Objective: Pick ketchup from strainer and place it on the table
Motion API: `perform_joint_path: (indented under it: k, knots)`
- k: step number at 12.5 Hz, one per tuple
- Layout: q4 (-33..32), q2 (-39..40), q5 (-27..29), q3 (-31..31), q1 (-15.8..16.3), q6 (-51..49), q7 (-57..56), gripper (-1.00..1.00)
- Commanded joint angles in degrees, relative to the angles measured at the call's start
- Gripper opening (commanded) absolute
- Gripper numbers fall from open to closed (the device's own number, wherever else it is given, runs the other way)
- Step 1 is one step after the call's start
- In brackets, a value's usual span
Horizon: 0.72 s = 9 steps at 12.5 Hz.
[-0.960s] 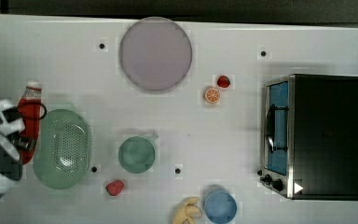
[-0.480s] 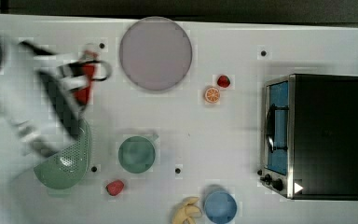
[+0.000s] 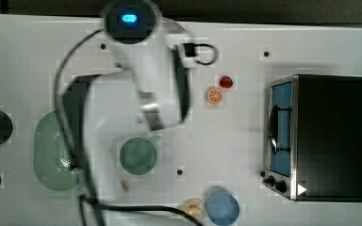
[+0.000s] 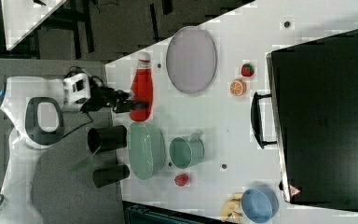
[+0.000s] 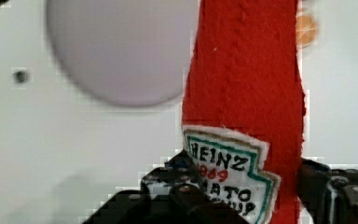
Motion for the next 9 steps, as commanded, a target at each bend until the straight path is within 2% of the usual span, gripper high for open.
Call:
perform_joint_path:
  k: [1, 4, 9]
  knots:
    - [-2.14, -2.11, 0.71, -2.39, -0.92, 0.22, -12.11, 0.18]
    - [-7.46, -2.12, 0.70, -5.26, -1.28, 3.26, -13.22, 0.18]
    - [-21.42, -1.61, 0.33, -7.89, -1.29, 20.27, -13.28, 0.18]
